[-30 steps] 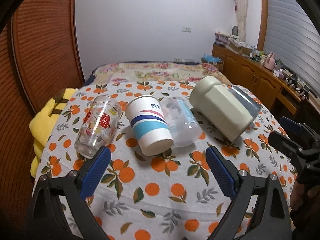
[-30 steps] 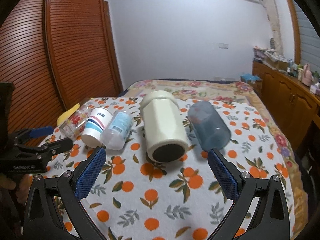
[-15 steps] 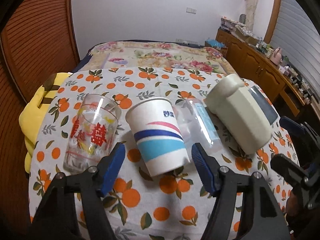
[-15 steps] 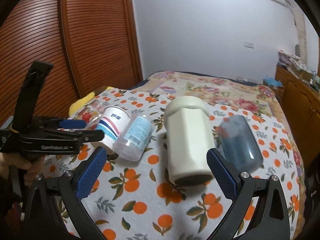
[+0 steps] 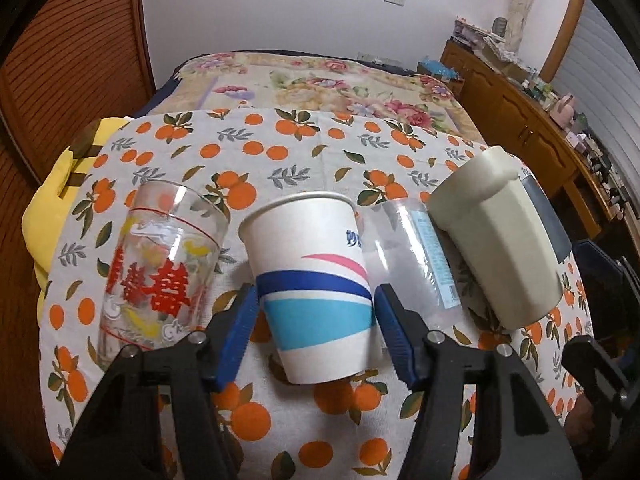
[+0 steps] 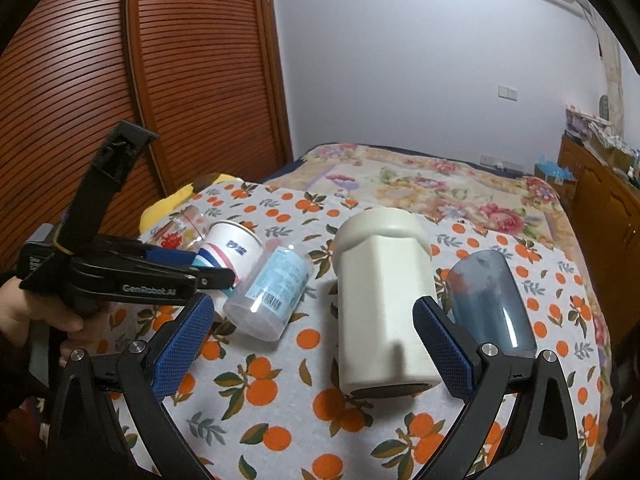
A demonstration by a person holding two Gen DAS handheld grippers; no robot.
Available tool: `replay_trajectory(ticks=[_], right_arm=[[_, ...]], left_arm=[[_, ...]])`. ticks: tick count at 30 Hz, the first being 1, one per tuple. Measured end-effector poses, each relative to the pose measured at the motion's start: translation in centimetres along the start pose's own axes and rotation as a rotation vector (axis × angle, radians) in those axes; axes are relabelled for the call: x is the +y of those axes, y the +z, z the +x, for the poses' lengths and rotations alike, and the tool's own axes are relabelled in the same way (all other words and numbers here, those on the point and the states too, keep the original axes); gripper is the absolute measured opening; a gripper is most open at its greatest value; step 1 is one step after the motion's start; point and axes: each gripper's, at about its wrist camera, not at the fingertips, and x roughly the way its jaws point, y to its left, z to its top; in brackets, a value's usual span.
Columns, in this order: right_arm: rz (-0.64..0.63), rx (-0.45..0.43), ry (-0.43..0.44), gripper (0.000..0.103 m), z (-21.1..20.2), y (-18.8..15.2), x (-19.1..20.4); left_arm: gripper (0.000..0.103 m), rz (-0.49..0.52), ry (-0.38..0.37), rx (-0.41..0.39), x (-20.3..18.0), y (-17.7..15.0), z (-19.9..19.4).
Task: Flip cup upright
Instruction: 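Move the left tool to the striped paper cup and close on it, then lift the paper cup with the left tool toward the right tool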
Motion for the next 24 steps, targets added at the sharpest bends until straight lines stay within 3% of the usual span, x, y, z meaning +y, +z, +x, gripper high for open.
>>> replay_trajectory(ticks=[9, 16, 24], right_arm=[[0.012, -0.011, -0.001, 0.101, -0.5, 0.1, -0.2], [0.014, -0.012, -0.022, 0.101, -1.0, -0.4, -0.3], [0.021, -0.026, -0.080, 0.101, -3.5, -2.0, 0.1]], left_arm=[[0.059, 0.001, 0.016, 0.028, -0.1, -0.5, 1.2], [0.057, 0.023, 0.013, -0.044, -0.5, -0.9, -1.0], [0.057, 0.042, -0.046, -0.102, -1.6, -2.8, -4.2]])
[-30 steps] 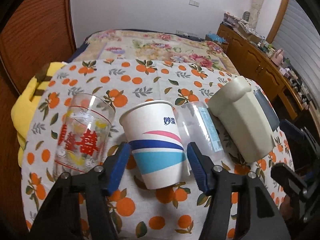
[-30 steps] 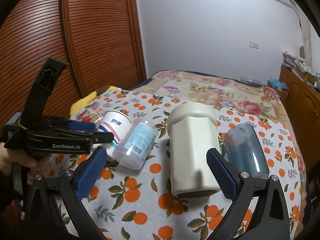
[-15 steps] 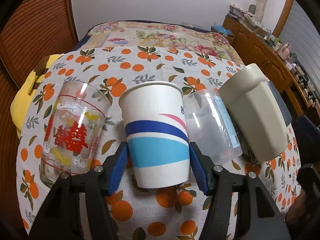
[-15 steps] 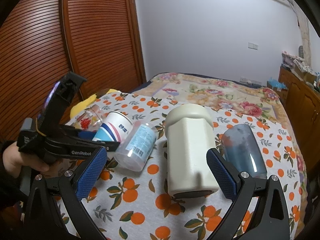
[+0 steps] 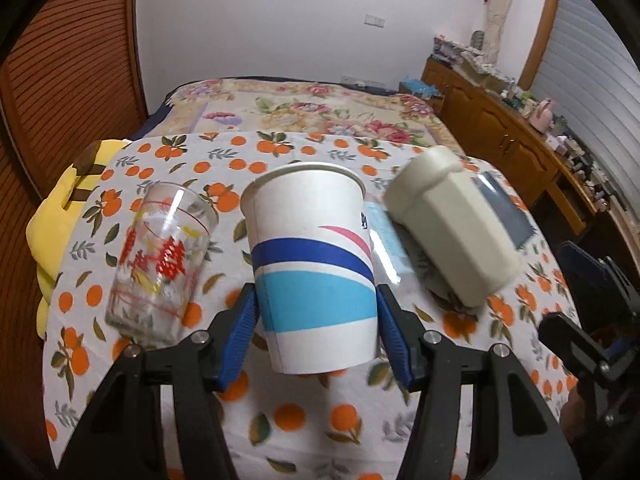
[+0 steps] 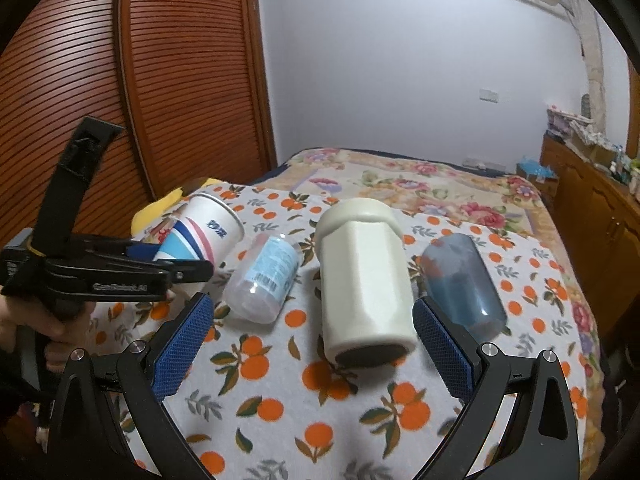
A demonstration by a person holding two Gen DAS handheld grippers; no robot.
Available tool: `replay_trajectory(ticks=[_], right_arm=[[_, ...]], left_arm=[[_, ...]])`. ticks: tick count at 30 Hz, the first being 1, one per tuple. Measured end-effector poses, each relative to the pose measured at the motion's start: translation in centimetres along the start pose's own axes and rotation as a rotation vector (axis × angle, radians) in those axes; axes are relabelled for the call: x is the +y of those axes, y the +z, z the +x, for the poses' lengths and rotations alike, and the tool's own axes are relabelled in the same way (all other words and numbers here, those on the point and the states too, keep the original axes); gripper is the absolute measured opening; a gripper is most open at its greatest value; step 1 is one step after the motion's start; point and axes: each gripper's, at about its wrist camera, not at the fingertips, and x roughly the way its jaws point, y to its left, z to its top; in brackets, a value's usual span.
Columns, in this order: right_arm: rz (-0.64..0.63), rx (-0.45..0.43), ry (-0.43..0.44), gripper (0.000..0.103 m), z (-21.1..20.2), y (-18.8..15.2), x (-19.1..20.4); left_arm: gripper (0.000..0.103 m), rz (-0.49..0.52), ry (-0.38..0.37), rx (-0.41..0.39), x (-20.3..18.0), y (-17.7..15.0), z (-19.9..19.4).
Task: Flip cup upright
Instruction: 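Lift the paper cup with the left tool toward the right tool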
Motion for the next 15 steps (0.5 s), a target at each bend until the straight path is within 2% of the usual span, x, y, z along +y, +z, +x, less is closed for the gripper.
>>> replay_trajectory(ticks=[15], right_arm=[[0.072, -0.027, -0.104, 0.101, -6.5, -3.7, -1.1]], left_arm=[[0.057, 0.065, -0.098, -0.035, -5.2, -5.3, -3.2]])
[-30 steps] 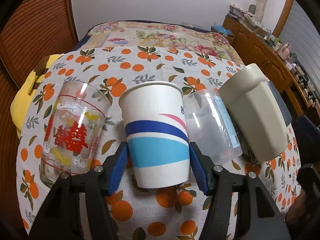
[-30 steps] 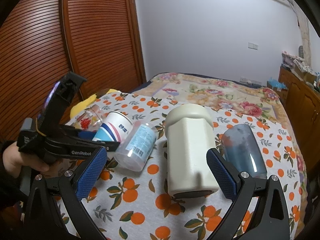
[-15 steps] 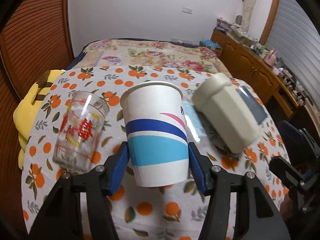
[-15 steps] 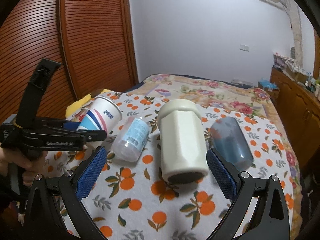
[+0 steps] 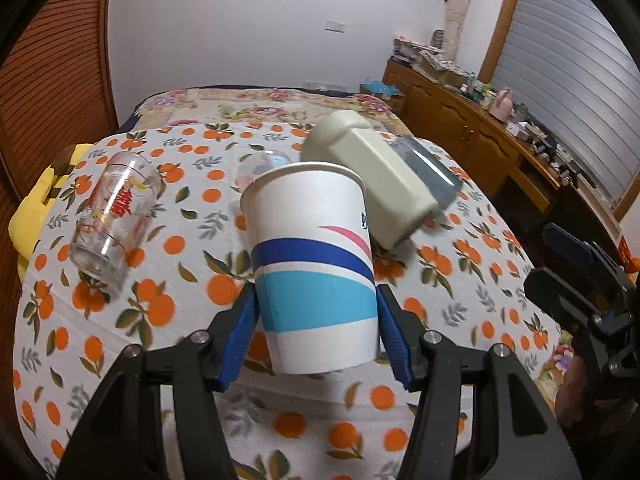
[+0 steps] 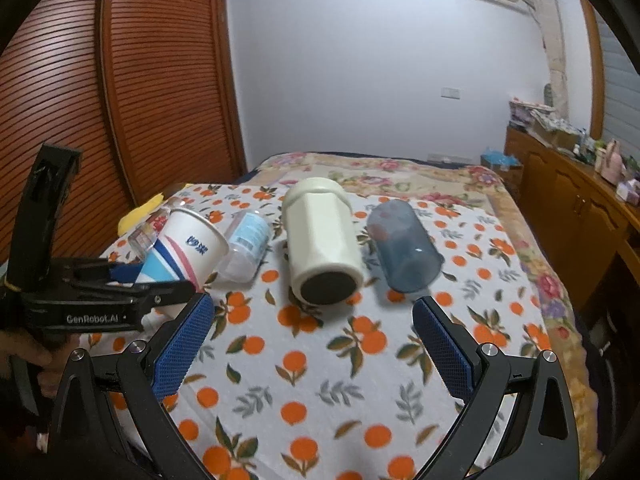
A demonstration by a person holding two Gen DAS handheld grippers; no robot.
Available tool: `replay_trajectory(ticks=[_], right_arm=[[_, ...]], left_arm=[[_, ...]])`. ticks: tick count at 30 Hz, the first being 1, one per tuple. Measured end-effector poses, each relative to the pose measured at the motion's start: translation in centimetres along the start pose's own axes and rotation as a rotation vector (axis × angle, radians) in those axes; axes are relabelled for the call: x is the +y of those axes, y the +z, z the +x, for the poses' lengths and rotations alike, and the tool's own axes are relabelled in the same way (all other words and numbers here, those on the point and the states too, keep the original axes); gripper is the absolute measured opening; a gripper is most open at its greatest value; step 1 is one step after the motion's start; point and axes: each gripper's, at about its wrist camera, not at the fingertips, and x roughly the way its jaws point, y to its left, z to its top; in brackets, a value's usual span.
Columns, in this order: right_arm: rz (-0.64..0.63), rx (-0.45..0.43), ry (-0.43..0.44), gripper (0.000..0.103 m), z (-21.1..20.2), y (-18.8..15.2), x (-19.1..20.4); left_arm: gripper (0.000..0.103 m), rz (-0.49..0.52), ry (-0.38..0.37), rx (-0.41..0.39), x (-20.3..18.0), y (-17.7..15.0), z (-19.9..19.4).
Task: Flip cup upright
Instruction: 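Lift the paper cup with the left tool toward the right tool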
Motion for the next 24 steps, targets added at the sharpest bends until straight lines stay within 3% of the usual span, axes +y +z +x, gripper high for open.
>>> replay_trajectory(ticks=[7, 24], right_arm=[[0.015, 0.001, -0.028, 0.101, -1.7, -1.3, -1.0], [0.079, 0.070, -0.045, 0.101, -0.4, -3.2, -3.4]], left_arm=[[0.058, 0.020, -0.026, 0.012, -2.0, -1.5, 0.1], [0.059, 0.037, -0.050, 0.103, -4.9, -3.4, 3.8]])
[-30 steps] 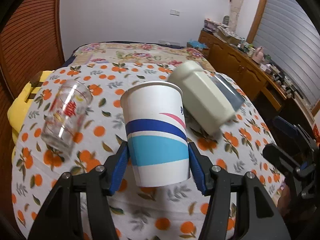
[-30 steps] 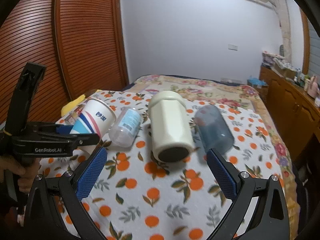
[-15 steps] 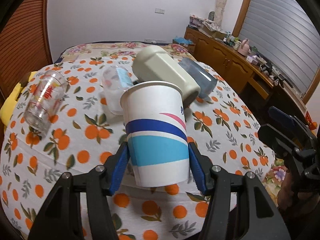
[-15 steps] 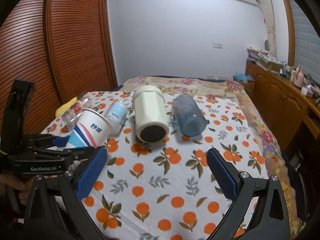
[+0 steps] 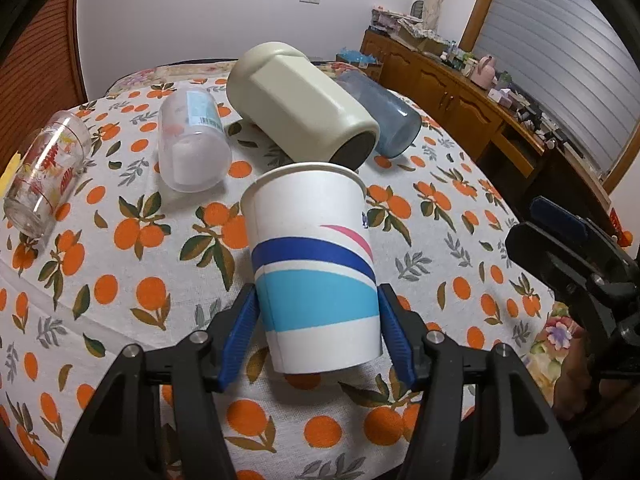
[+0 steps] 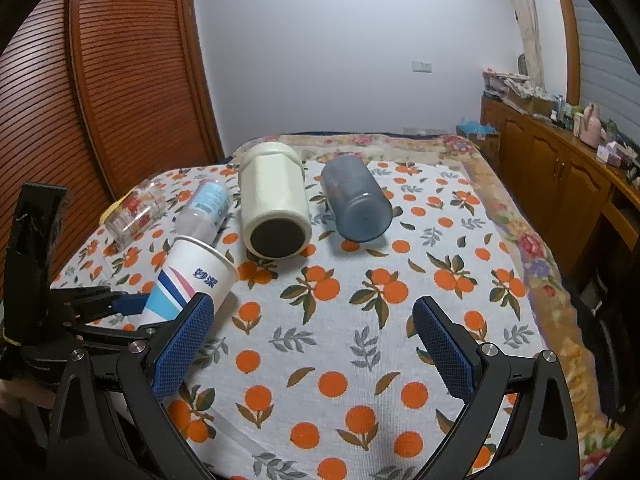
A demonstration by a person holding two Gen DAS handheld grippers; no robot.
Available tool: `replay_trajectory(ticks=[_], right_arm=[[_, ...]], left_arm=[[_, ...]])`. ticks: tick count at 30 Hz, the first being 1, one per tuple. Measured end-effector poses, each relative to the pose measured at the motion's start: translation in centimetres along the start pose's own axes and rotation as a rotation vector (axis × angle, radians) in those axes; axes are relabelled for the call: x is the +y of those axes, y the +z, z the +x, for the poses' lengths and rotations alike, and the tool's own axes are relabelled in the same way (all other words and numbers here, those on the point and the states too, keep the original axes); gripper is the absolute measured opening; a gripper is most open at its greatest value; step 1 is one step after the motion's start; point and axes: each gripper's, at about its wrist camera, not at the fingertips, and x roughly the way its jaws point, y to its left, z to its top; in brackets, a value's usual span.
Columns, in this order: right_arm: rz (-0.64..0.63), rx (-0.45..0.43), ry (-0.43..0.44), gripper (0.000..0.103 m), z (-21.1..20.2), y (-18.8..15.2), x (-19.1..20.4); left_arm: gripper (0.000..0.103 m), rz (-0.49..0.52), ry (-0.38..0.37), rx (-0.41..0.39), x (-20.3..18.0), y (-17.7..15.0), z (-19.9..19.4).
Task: Flip cup upright
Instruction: 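Lift the paper cup with the left tool toward the right tool, then close the right tool on the paper cup while the left tool releases it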
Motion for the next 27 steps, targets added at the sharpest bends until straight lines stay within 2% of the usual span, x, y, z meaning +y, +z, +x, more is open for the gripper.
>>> replay_trajectory(ticks=[5, 13, 23, 27], right_arm=[[0.003, 0.016, 0.006, 0.101, 0.4, 0.0, 0.1], [-0.010, 0.016, 0.017, 0.101, 0.1, 0.7, 0.9], [-0.045, 0.026, 0.060, 0.101, 0.4, 1.9, 3.6], [-0.051, 0.056, 0.078, 0.100, 1.3, 2.1, 4.6]], left_arm=[[0.060, -0.007, -0.011, 0.003, 0.3, 0.0, -0.2], [0.069, -0.009, -0.008, -0.048, 0.9, 0.1, -2.5], [0.074, -0.006, 0.075, -0.163, 3.0, 0.1, -6.4], [0.083, -0.032, 0.097, -0.197, 4.6, 0.0, -7.1]])
